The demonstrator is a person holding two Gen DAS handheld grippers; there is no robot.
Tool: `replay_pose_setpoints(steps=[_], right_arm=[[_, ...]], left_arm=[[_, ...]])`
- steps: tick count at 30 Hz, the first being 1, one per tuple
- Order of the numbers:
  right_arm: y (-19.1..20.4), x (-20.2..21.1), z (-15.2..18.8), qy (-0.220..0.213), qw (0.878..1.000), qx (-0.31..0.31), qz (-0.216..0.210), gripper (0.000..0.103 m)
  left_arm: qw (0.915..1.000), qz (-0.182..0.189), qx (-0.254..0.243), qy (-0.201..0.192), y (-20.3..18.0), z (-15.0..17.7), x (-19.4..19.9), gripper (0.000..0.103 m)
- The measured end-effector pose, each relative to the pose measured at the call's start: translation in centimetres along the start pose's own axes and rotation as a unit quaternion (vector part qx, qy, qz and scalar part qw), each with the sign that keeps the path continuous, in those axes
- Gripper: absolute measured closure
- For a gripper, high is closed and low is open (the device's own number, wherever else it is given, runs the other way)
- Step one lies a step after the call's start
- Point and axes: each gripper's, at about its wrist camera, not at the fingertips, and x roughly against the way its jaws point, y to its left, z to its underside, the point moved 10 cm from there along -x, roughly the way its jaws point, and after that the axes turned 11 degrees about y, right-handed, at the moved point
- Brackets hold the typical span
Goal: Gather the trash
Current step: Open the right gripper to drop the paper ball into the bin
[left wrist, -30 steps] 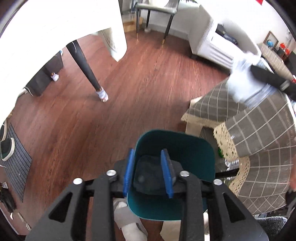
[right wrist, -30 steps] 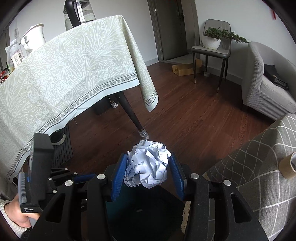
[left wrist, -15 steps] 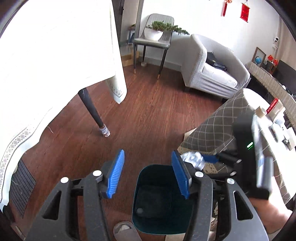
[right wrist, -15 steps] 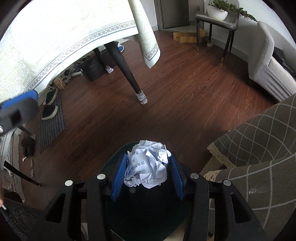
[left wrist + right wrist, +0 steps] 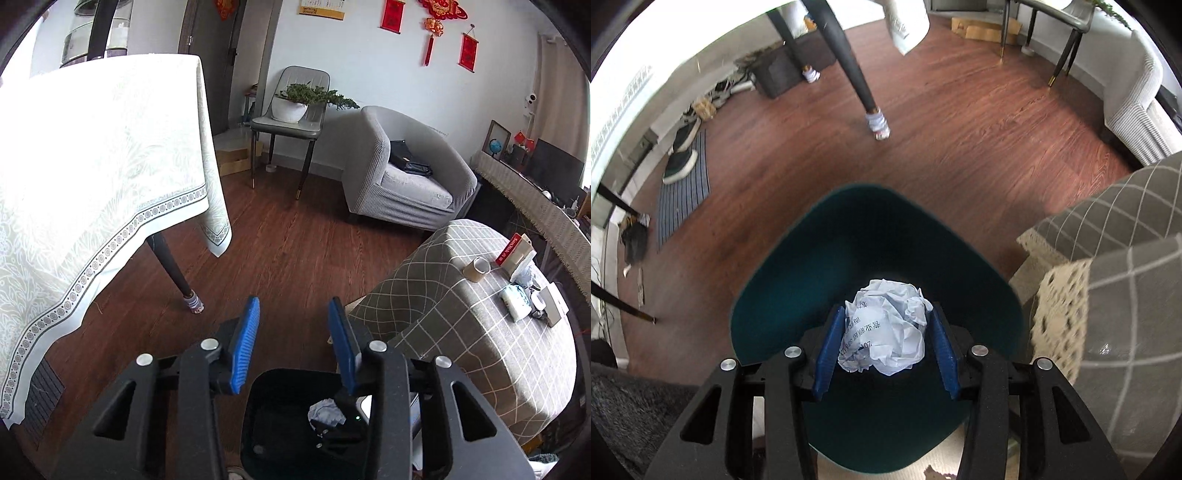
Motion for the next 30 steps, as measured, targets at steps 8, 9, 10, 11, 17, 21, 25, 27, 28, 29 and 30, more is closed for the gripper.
replay_pose_setpoints(steps=[8, 9, 10, 11, 17, 21, 25, 27, 28, 29, 30], right_arm=[[0.3, -1.8, 2.2, 0.014, 1.000, 0.019, 0.005, 0.049], [0.2, -1.8, 2.3, 0.013, 1.000, 0.022, 0.006, 0.044], [0.2, -1.7, 2.5, 0.010, 1.000, 0.024, 0.007, 0.041], [0.2, -1.5, 2.7, 0.007, 1.000, 0.026, 0.008, 0.040], [0.7, 1.4, 2.7, -0.029, 0.999, 0.038, 0.001, 0.040], [1.2, 5.4, 2.2, -0.075, 0.996, 0.047, -0.003, 0.040], [1.0, 10.2, 2.0, -0.124, 0.991, 0.050, -0.003, 0.040], [0.5, 12.8, 2.0, -0.150, 0.987, 0.049, 0.003, 0.040], [0.1, 14.1, 2.1, -0.164, 0.985, 0.046, 0.005, 0.040], [-0.5, 15.2, 2.2, -0.176, 0.983, 0.042, 0.007, 0.040], [-1.1, 16.5, 2.3, -0.189, 0.981, 0.037, 0.009, 0.040]], left_arm=[[0.9998, 0.011, -0.004, -0.018, -1.9, -1.5, 0.5, 0.067], [0.9997, 0.013, -0.004, -0.019, -2.2, -1.6, 0.5, 0.067], [0.9997, 0.013, -0.004, -0.020, -2.4, -1.7, 0.6, 0.067], [0.9997, 0.013, -0.004, -0.022, -2.6, -1.9, 0.7, 0.067], [0.9989, 0.026, 0.013, -0.036, -3.0, -3.3, 1.5, 0.066], [0.9983, 0.027, 0.020, -0.047, -3.1, -4.1, 2.1, 0.061], [0.9982, 0.017, 0.016, -0.055, -3.4, -4.7, 2.3, 0.053], [0.9983, 0.010, 0.010, -0.057, -3.7, -4.9, 2.2, 0.049], [0.9983, 0.008, 0.008, -0.057, -3.8, -4.9, 2.1, 0.047], [0.9983, 0.007, 0.006, -0.058, -4.1, -5.0, 2.0, 0.045], [0.9982, 0.007, 0.005, -0.059, -4.3, -5.1, 2.0, 0.043]])
